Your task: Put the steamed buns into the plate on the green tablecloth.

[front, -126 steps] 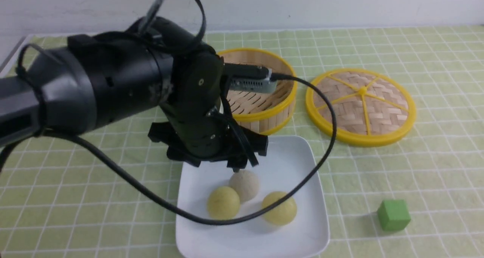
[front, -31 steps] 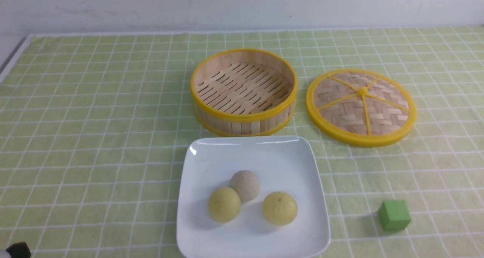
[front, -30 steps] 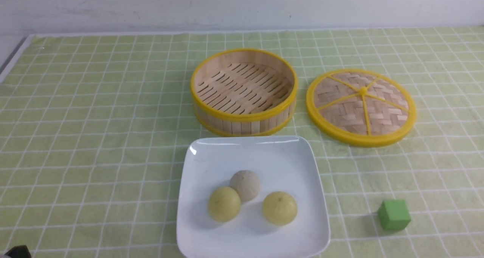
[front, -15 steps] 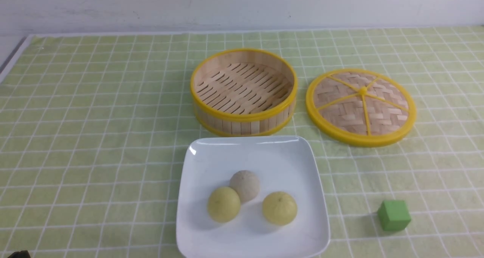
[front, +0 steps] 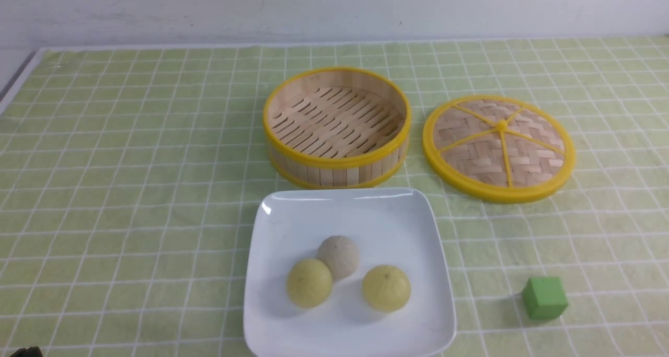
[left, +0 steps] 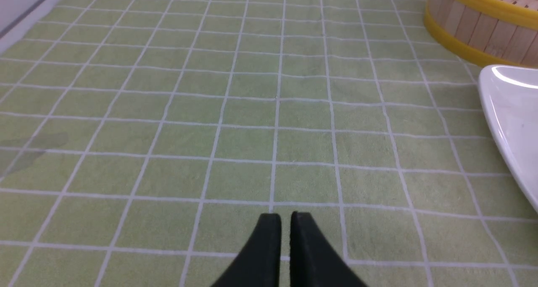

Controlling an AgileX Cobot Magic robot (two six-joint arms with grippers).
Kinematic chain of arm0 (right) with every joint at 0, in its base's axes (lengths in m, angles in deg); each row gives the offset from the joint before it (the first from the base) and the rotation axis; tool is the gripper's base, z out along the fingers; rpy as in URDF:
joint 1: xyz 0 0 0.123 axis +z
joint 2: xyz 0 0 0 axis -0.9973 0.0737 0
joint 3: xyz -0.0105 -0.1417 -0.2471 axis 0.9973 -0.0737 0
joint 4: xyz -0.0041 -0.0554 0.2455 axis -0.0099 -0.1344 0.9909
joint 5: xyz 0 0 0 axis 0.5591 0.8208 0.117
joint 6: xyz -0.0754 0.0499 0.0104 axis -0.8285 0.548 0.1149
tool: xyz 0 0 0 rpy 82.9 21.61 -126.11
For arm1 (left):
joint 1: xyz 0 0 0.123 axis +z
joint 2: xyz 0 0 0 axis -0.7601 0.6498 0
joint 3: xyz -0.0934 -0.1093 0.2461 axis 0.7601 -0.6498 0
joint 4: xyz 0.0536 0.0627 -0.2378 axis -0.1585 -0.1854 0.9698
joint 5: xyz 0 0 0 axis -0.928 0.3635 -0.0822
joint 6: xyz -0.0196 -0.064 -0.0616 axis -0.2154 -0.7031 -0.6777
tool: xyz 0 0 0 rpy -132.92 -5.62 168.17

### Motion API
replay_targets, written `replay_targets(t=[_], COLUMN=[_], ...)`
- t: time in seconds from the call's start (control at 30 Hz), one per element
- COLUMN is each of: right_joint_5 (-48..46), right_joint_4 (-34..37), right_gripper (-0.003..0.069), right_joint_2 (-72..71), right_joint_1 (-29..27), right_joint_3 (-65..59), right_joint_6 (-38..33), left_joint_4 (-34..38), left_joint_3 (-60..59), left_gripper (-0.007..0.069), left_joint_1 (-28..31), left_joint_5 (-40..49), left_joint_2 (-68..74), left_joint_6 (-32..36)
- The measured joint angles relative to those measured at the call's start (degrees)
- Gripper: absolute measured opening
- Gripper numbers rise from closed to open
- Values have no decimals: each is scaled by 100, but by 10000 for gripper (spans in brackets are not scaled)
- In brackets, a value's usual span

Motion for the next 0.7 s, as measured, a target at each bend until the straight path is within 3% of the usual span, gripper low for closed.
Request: replay_targets(t=[0.7], right_joint_5=[0], right_joint_4=[0], right_gripper=[116], right_joint_2=[0], right_joint_1=[-25], right_joint_3=[0], right_joint_6=[0], left_joint_4=[-90], left_joint_3=[0], left_gripper=[74], left_joint_1=[0], left_joint_5=[11], left_joint_2=[0], left_joint_6=[0])
